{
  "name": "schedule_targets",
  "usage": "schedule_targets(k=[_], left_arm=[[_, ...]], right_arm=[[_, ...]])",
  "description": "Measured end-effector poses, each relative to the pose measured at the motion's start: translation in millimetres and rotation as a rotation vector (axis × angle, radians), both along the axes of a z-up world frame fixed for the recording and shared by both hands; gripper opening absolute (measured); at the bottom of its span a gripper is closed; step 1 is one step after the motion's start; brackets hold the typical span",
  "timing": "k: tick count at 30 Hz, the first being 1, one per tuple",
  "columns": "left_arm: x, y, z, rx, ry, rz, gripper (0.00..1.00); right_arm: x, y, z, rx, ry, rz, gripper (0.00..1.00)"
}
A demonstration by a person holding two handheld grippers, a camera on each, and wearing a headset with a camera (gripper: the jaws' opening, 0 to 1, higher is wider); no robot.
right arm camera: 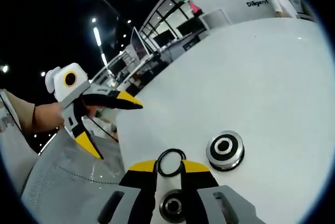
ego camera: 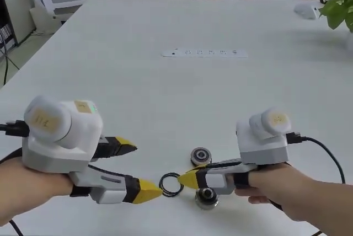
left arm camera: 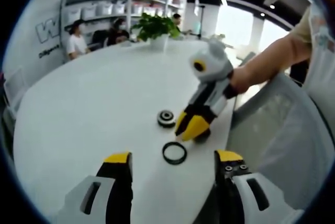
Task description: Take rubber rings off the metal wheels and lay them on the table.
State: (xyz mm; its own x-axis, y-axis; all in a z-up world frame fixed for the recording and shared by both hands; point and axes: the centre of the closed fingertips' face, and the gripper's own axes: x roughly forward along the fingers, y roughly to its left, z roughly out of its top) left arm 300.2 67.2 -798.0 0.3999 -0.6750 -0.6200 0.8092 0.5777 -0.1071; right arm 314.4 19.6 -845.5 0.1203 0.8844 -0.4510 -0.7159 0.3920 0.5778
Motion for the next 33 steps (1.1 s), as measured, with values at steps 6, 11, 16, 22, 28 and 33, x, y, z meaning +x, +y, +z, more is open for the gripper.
schedule_targets(k=[6,11,16,22,28,33], left_arm=[[3.1,-3.1,0.9,-0.002,0.003,-0.004,0.64],[9.1,-6.8,5.8,-0.002,-0.005,-0.014,0.63],[14.8,-11.9,8.0,-0.003,-0.012,-0.021,0.62],[24.9,-16.7,6.1,-0.008,-0.002,-0.015,0.61],[34.4,-26.1,5.0,-0.041,0.02,0.003,0.6],[40.7,-28.8,0.8,-0.023,0.009,-0.01,0.58]], right_arm=[[9.1,-4.8,12.7,0.025,-0.033,-0.028,0.18],[17.8,-12.6,21.9,0.039,-0.071,-0.052,0.2],[25.7,-23.3,27.1,0.037,-0.104,-0.073,0.21],[36.9,-39.6,28.9,0.014,-0.155,-0.101,0.23],[42.5,-52.6,22.7,-0.019,-0.185,-0.111,0.23],[43.9,-58.7,16.4,-0.046,-0.216,-0.105,0.24]])
